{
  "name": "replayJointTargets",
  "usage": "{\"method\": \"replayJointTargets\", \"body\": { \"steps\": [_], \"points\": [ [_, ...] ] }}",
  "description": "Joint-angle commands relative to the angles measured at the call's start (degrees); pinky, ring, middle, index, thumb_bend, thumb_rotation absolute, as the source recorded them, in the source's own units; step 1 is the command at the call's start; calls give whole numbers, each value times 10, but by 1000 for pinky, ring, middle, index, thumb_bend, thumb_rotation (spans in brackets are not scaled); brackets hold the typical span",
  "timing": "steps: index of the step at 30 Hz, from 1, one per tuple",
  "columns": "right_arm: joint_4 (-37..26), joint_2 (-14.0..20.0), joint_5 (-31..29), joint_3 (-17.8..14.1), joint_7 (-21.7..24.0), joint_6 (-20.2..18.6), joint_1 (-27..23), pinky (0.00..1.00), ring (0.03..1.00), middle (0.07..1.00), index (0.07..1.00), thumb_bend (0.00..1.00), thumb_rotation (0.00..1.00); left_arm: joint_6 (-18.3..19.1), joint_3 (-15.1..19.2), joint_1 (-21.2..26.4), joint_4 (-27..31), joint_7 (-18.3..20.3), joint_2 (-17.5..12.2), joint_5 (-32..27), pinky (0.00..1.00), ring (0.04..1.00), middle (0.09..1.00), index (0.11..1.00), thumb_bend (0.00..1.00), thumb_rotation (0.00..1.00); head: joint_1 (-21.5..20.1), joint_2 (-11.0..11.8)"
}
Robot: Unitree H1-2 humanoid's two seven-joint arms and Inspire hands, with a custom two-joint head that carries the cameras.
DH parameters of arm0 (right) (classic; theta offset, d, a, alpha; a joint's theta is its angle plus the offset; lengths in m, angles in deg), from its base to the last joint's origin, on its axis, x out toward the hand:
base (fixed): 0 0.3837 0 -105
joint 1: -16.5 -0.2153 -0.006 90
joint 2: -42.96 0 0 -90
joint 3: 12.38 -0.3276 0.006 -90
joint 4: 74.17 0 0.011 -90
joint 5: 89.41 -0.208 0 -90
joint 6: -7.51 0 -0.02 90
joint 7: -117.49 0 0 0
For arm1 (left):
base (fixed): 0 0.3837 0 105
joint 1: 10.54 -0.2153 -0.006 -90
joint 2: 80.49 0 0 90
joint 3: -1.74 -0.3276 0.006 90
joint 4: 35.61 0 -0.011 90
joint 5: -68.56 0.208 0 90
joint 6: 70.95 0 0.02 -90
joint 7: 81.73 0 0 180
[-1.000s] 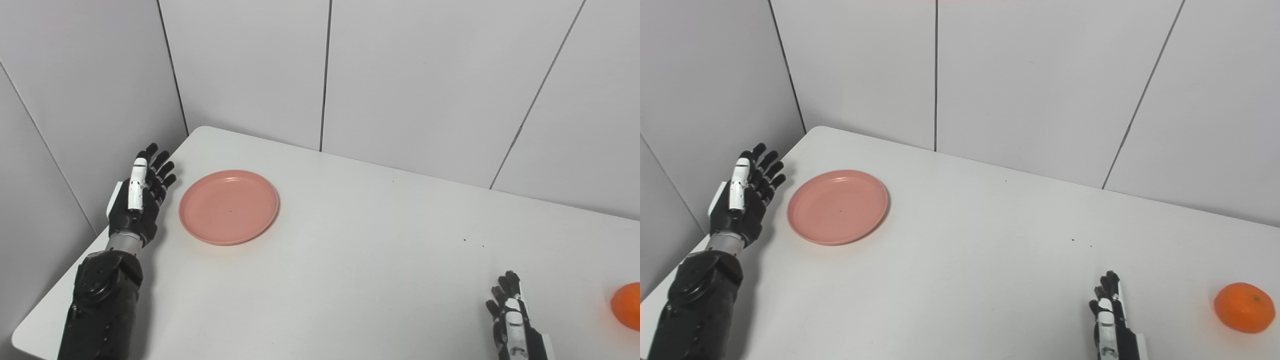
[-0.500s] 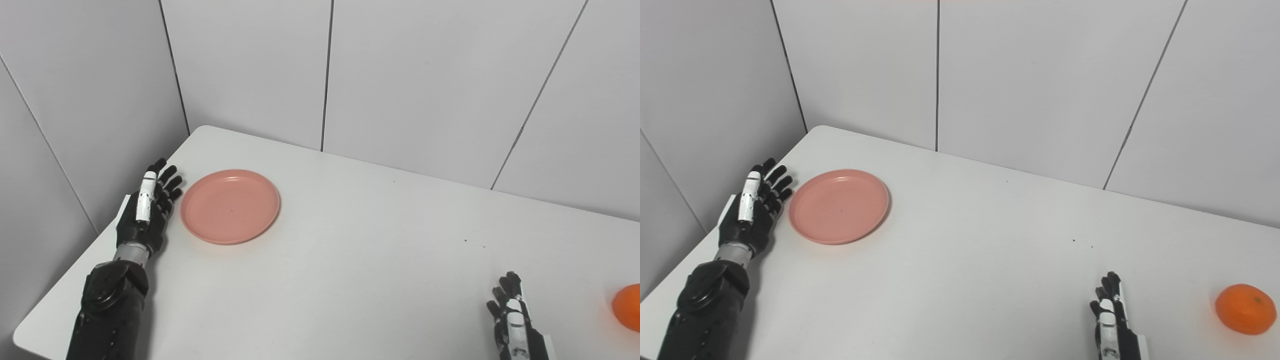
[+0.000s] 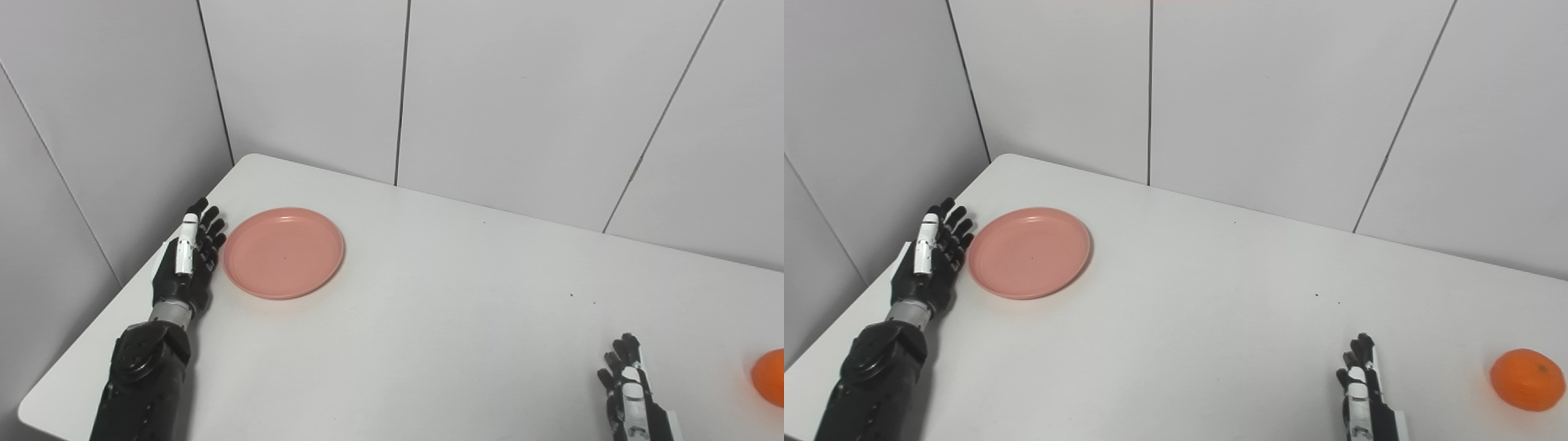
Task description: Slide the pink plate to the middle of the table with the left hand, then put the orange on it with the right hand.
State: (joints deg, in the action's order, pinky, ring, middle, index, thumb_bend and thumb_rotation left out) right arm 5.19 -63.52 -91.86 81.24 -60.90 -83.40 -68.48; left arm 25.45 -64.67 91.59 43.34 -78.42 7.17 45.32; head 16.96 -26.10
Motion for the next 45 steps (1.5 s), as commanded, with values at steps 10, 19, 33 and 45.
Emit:
{"method": "replayJointTargets", "body": {
  "steps": [10,19,33,45],
  "points": [
    [-13,1,1,-2,1,-1,-8,1000,987,993,994,142,1000,-17,-22,25,-22,13,-15,8,1000,983,976,964,380,1000,1,2],
    [-9,1,-1,-2,2,2,-8,1000,989,992,990,140,1000,-10,-34,38,-32,8,0,9,970,948,947,937,391,1000,0,1],
    [-7,-1,4,-1,0,4,-9,1000,987,990,990,157,1000,36,-59,51,-2,6,18,9,912,907,914,901,387,1000,-1,2],
    [-7,-3,-2,-1,1,2,-9,1000,993,995,993,160,1000,79,-90,54,39,17,40,5,877,876,880,865,368,1000,-4,1]
  ]
}}
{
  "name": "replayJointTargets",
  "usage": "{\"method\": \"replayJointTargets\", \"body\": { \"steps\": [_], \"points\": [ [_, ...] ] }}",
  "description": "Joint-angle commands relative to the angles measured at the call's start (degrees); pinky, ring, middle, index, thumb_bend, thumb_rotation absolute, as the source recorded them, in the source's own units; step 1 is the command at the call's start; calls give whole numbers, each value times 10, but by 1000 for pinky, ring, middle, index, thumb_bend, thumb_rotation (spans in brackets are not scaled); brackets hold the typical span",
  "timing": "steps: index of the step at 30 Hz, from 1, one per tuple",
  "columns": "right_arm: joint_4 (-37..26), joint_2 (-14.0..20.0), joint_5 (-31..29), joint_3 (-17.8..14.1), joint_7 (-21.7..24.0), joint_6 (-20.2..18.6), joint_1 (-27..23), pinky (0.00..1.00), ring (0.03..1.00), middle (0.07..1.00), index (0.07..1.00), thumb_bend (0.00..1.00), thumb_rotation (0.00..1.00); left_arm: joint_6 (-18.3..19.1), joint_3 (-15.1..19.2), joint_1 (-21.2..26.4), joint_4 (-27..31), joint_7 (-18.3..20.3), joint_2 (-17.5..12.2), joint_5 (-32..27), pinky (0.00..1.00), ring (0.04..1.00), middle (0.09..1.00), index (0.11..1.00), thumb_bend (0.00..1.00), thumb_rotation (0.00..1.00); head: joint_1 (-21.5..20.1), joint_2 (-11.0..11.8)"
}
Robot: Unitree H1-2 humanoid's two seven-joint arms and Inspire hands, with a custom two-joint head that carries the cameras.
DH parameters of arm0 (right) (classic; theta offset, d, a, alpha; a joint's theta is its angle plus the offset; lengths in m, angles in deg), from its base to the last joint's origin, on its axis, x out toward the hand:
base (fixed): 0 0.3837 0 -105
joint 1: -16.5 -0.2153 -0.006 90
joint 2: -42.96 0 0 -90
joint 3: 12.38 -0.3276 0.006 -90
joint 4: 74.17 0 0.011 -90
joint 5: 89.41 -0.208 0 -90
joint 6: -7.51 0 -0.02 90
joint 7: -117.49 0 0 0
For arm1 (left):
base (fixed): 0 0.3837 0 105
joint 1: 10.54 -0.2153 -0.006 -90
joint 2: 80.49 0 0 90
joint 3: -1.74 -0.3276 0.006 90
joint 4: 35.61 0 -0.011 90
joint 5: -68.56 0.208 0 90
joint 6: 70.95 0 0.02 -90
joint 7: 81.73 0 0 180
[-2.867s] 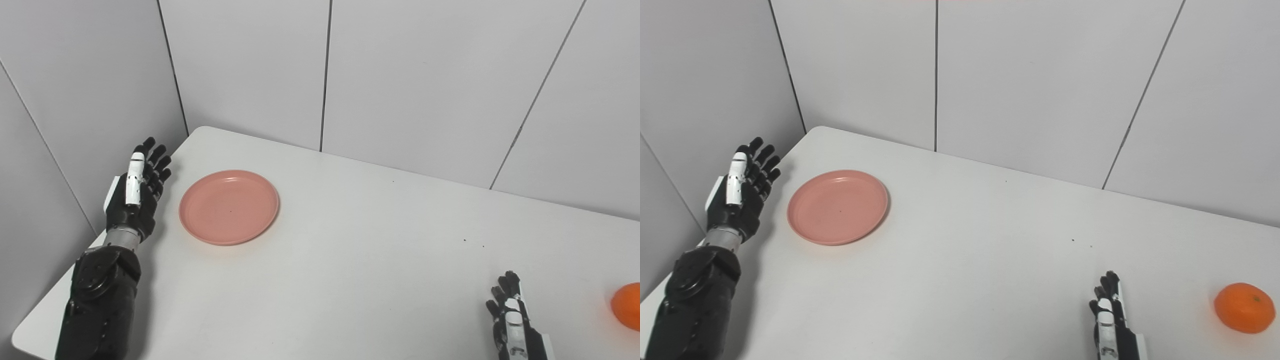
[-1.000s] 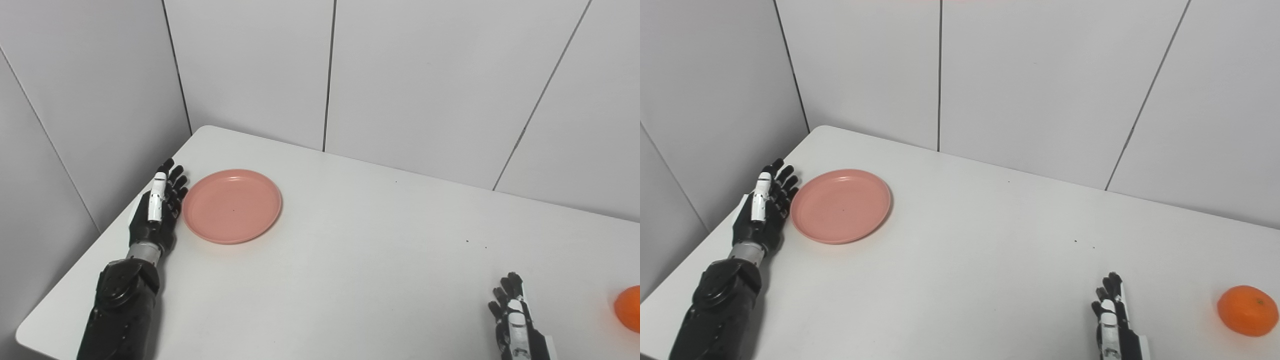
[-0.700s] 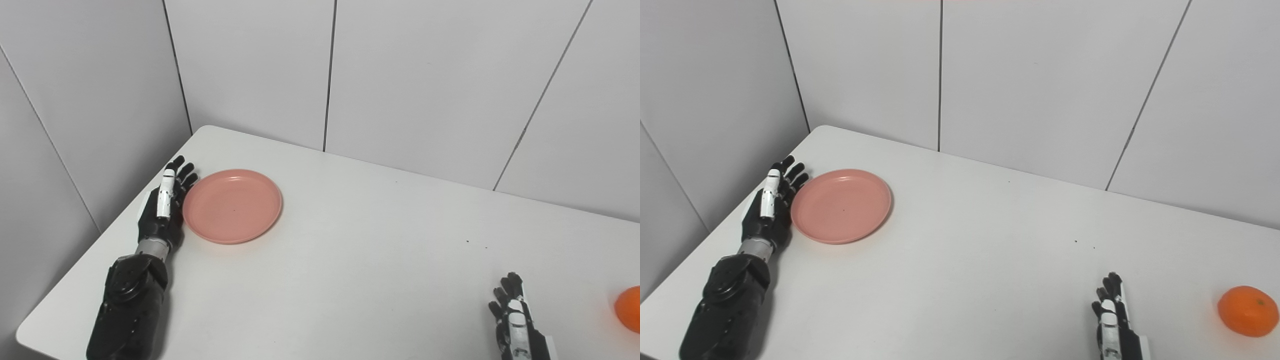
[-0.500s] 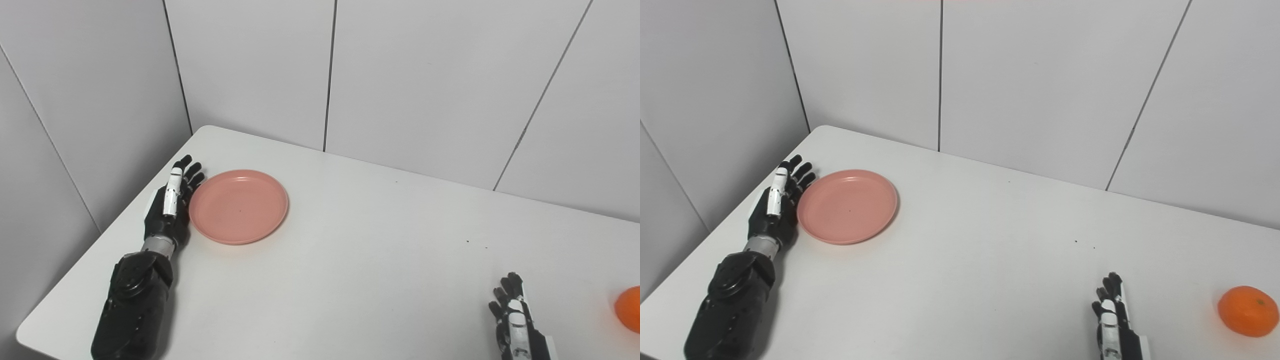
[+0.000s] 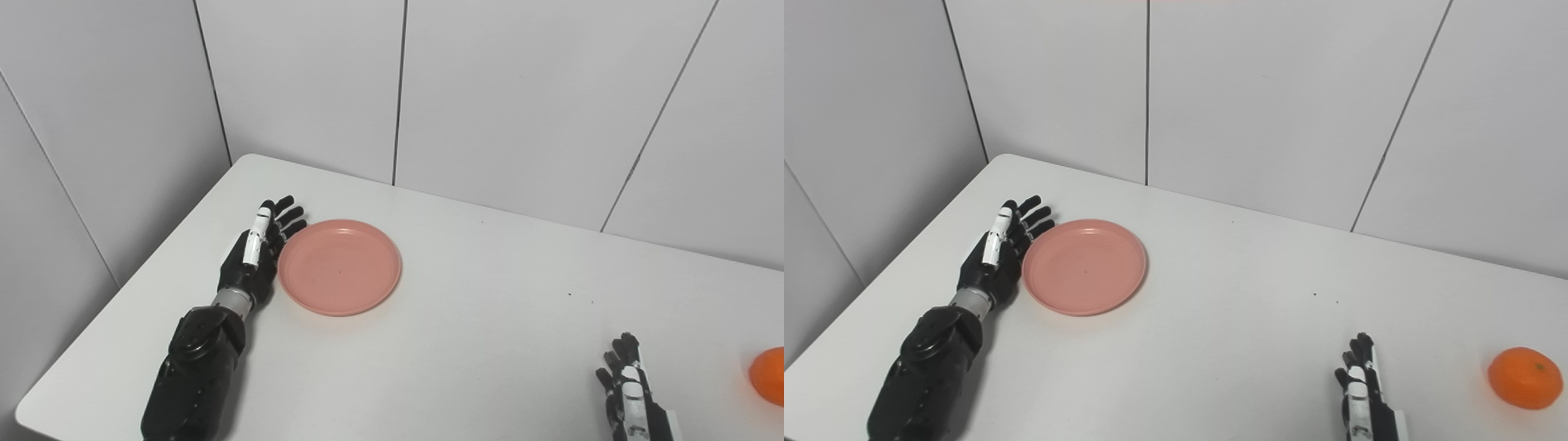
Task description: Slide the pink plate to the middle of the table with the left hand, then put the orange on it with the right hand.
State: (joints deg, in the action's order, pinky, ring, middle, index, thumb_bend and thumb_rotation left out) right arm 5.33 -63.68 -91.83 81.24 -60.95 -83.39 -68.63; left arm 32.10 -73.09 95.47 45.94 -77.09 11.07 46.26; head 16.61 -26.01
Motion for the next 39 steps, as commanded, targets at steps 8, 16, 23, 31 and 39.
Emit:
{"method": "replayJointTargets", "body": {
  "steps": [8,16,23,31,39],
  "points": [
    [-7,-1,2,-1,0,2,-7,1000,993,994,994,154,1000,15,-25,24,18,11,12,2,884,888,893,873,363,1000,-1,-1],
    [-4,-4,5,-1,-3,10,-8,1000,984,988,989,162,1000,30,-46,30,26,6,31,10,905,903,906,891,377,1000,-4,-5],
    [-5,-6,6,-1,-3,10,-9,1000,980,986,990,160,1000,42,-55,35,29,3,40,15,905,902,905,889,378,1000,-10,-11],
    [-7,-8,11,-1,-5,9,-9,1000,975,982,985,174,1000,49,-67,40,29,7,45,23,901,903,908,892,370,1000,-17,-17],
    [-10,-10,10,2,-4,3,-10,1000,981,988,993,186,1000,40,-81,43,20,17,52,26,899,904,909,896,371,1000,-28,-24]
  ]
}}
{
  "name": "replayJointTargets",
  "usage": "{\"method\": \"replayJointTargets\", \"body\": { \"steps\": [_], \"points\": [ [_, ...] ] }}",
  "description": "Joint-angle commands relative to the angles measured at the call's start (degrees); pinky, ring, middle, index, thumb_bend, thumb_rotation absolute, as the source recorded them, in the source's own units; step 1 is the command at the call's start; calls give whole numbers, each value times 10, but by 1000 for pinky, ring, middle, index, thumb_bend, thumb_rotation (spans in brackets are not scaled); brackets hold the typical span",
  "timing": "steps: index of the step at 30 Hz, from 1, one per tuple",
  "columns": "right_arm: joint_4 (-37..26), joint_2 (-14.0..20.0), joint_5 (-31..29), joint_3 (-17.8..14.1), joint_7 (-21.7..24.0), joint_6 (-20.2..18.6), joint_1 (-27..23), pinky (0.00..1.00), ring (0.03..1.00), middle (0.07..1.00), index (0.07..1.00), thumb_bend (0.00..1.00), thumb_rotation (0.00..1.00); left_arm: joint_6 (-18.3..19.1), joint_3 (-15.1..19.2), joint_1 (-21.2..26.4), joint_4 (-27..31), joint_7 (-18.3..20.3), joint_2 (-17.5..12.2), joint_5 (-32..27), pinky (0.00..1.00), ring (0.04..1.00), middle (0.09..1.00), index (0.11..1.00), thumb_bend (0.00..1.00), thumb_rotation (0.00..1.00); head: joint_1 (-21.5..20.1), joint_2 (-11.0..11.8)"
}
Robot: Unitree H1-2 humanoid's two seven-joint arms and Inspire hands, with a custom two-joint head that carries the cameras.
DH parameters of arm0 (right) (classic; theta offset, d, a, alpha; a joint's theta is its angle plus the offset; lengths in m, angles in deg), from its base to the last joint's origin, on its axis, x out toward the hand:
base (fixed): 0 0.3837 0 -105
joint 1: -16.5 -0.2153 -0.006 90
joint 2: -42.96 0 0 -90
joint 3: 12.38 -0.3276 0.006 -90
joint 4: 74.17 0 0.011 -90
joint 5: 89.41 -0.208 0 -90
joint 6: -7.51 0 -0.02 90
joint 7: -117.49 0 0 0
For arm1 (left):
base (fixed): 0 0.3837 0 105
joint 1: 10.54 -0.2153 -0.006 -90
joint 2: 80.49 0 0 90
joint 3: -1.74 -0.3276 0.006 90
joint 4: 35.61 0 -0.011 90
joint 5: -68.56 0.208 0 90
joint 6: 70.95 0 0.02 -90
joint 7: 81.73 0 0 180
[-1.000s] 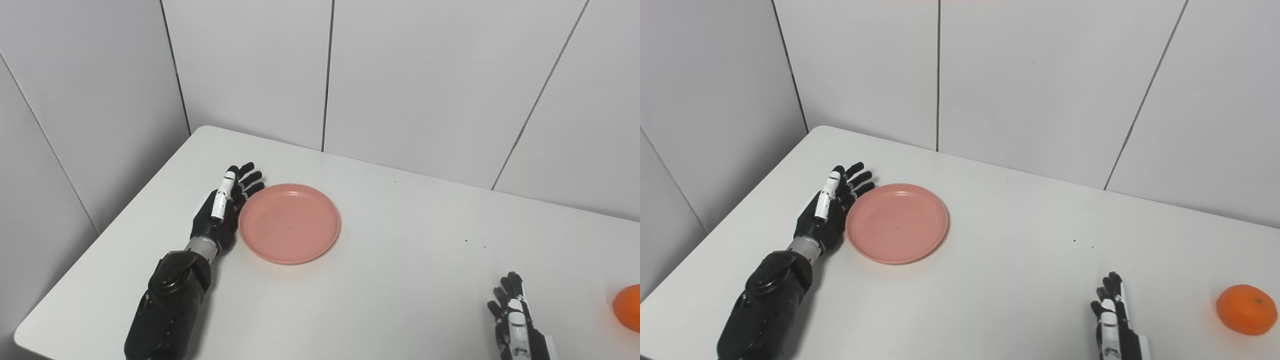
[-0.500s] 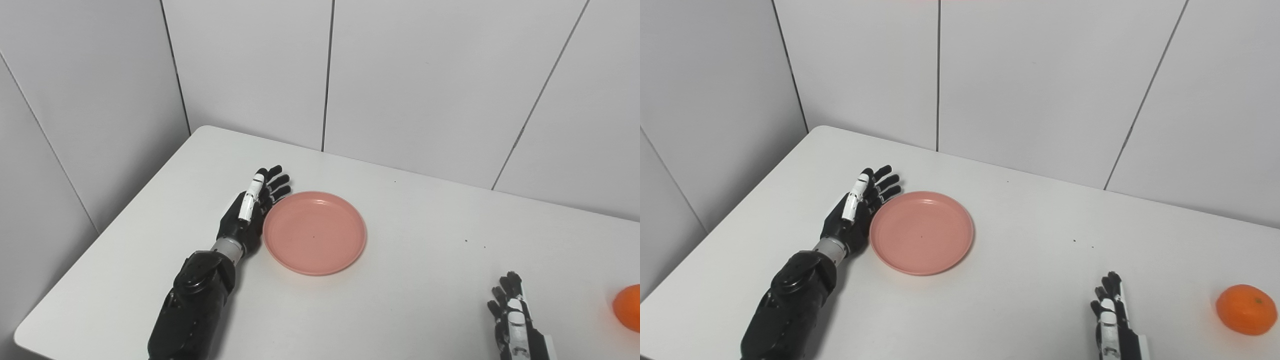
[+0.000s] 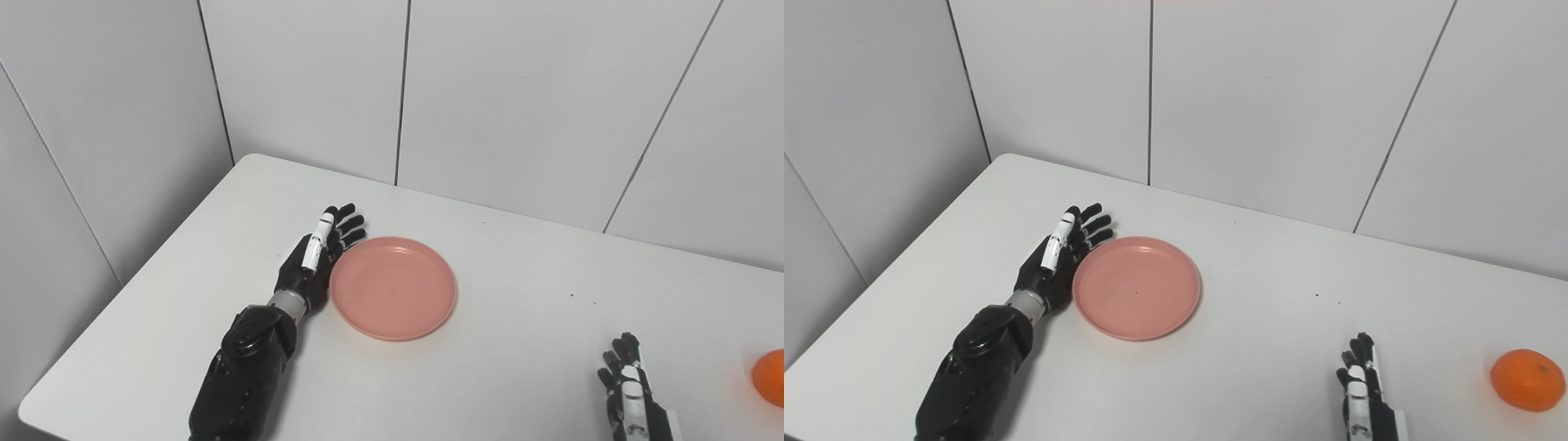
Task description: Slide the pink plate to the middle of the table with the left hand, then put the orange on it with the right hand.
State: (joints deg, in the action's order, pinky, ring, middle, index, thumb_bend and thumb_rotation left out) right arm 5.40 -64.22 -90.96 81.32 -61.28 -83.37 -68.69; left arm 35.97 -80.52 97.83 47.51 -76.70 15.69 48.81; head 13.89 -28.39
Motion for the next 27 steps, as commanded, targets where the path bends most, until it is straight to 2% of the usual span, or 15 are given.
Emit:
{"method": "replayJointTargets", "body": {
  "steps": [1,11,27],
  "points": [
    [-11,-5,3,2,-1,3,-9,1000,980,988,993,189,1000,0,-8,20,3,15,6,0,901,905,909,896,372,1000,-4,-1],
    [-10,-12,10,7,-6,4,-7,1000,979,987,989,232,1000,4,-17,23,-7,23,18,-3,907,904,909,896,384,1000,-26,-8],
    [-6,-23,5,8,-11,2,-11,1000,982,987,987,224,1000,8,-48,26,-12,32,46,19,886,887,900,881,382,1000,-53,-16]
  ]
}}
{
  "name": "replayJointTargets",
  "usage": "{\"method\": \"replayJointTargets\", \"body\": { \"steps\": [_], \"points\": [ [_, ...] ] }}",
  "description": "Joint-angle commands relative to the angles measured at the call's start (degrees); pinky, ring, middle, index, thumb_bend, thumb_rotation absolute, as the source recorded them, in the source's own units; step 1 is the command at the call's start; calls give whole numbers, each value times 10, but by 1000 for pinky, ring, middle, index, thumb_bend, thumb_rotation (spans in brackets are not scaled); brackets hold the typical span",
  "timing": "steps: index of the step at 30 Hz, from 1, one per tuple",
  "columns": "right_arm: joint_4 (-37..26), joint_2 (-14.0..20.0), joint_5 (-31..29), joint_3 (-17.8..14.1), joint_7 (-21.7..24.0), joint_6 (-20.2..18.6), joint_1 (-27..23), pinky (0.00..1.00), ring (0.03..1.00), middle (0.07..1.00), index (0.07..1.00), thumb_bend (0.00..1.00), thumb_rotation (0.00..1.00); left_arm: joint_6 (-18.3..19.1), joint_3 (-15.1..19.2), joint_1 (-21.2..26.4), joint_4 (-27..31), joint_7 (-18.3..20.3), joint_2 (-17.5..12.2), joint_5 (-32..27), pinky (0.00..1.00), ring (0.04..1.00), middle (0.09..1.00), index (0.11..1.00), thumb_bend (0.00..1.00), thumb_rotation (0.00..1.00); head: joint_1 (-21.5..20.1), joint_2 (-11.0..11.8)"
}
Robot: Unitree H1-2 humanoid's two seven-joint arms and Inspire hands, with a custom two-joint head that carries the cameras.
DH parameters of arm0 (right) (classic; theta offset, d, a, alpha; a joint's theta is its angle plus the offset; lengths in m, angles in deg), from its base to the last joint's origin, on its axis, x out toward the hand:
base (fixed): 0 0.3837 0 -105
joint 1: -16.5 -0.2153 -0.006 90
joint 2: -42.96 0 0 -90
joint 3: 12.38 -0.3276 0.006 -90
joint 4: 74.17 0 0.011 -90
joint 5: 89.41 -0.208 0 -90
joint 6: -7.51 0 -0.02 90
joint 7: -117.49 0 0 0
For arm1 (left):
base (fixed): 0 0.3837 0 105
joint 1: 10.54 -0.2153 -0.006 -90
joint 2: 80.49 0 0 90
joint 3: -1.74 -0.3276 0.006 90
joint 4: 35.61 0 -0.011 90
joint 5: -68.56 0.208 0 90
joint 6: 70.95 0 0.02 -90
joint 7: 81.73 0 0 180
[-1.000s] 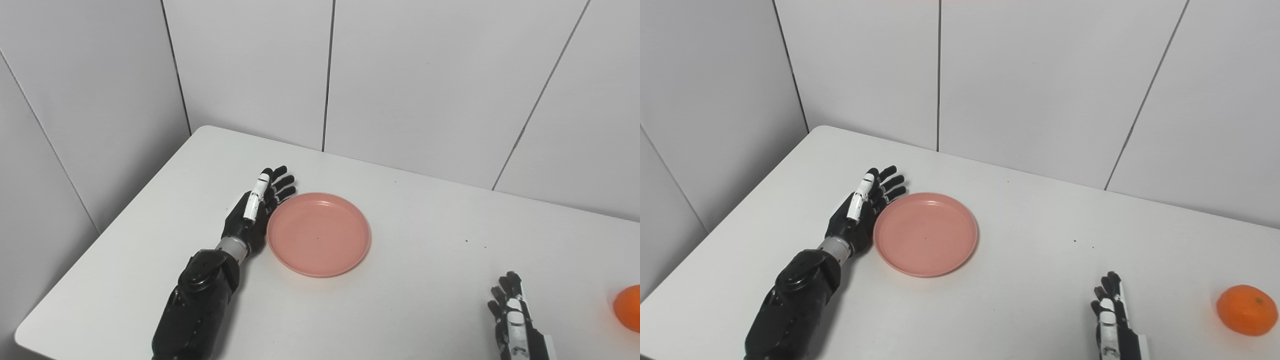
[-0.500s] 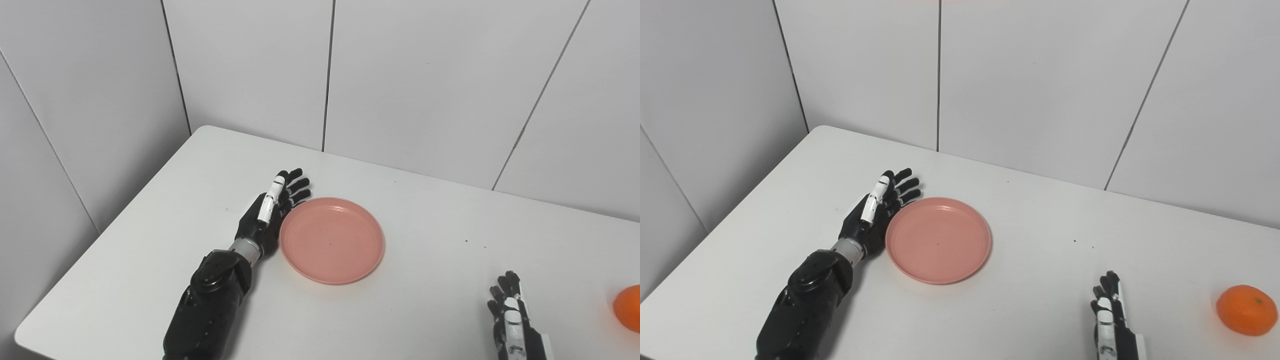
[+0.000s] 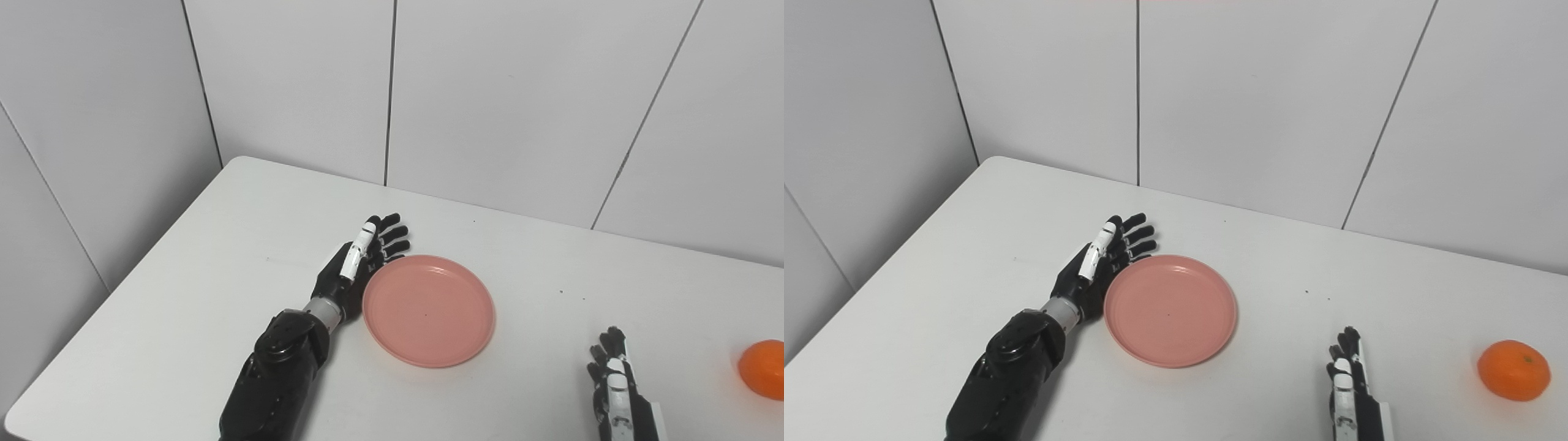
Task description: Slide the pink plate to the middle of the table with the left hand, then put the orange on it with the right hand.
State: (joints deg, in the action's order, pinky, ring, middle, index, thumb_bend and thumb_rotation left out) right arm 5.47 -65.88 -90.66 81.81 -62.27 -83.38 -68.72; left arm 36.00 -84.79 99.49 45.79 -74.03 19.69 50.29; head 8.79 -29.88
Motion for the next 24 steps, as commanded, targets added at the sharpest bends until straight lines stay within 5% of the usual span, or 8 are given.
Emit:
{"method": "replayJointTargets", "body": {
  "steps": [1,24],
  "points": [
    [-6,-8,4,3,-3,1,-11,1000,980,986,985,223,1000,9,-6,9,5,5,8,3,887,889,901,881,380,1000,-3,-1],
    [-4,-19,18,15,-9,6,-13,1000,977,987,988,216,1000,8,-60,-24,27,4,65,41,874,887,900,892,408,1000,-41,-13]
  ]
}}
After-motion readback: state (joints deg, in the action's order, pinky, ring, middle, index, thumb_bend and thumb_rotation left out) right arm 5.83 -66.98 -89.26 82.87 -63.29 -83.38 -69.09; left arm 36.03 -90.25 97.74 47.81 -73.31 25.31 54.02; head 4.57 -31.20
